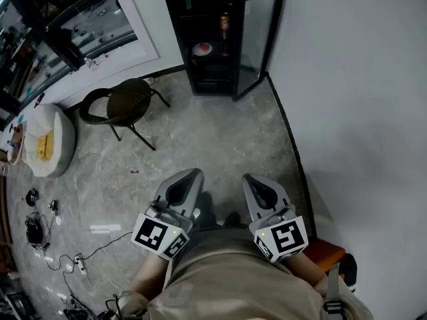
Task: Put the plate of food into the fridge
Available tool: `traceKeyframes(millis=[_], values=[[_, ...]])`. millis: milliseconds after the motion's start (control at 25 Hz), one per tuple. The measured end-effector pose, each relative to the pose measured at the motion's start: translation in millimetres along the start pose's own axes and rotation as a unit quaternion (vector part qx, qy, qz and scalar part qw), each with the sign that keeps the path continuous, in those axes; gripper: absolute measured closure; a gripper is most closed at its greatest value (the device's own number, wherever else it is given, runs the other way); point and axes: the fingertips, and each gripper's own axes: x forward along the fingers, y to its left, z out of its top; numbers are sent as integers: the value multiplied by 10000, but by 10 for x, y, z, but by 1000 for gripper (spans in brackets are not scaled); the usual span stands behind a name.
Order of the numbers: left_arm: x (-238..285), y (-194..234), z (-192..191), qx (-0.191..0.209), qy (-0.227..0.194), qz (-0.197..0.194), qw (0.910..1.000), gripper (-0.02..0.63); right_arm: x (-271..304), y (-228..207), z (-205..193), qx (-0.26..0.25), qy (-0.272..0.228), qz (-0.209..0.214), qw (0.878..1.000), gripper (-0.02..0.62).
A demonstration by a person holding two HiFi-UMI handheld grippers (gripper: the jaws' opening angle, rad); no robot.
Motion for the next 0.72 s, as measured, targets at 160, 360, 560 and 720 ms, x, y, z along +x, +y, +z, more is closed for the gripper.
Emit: traceKeyframes(millis=[160, 360, 560, 720], values=[[16, 150, -10, 204, -55, 59, 9998, 595, 122, 25, 17, -108, -48, -57, 9999, 574], [48, 272, 18, 262, -74, -19, 9996, 595, 260, 92, -11, -116, 46, -139, 9998, 574], [-55, 570, 26, 242, -76, 20, 9997, 595, 515, 218, 40, 86, -30, -222, 9997, 572], [-100, 864, 126, 172, -156, 66, 9997, 595, 766, 317, 115, -63, -1, -261, 9996, 572]])
